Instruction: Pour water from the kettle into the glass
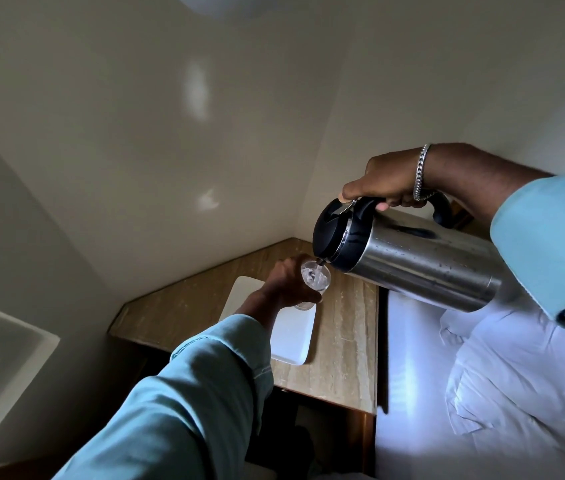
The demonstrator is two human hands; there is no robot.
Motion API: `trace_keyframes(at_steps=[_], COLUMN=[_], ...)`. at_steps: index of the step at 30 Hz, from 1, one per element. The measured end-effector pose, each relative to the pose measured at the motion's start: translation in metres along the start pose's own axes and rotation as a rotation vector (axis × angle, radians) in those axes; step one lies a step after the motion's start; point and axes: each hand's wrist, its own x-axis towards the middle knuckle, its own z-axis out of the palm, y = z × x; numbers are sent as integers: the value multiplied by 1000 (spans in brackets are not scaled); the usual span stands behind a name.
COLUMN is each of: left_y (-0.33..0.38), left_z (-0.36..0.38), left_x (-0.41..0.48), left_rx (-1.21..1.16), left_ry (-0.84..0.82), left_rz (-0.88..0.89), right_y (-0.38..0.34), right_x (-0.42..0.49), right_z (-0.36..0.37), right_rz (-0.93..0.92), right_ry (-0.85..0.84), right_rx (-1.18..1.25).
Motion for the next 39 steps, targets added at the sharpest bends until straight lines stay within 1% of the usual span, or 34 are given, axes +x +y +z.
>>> trace_keyframes(at_steps=[10,14,19,23,31,33,36,37,39], left_y=[0,0,2,2,-10,-12,-21,-24,-33], left_z=[-2,-1,-2,-4,0,4,11,14,18], left_x=[2,2,3,0,-6,-5,-3,-2,0], left_rx=[17,0,-13,-8,-43,-48,-57,-62,-55], left_ry=[3,3,-2,28,105,108,89,83,92], left_rz=[6,1,16,24,21,5,-40,-57,-83], right_y=[10,16,31,46,94,109,129,135,140], right_x=[4,2,2,2,-4,-4,-1,2,7], right_z=[5,10,29,47,92,116,166,183,213], right_rz=[-25,-5,-59,-89,-85,-29,89,133,207], right_ry=[6,47,91,110,215,294,489,529,558], right_rx=[-9,-41,7,59,369,496,714,781,847])
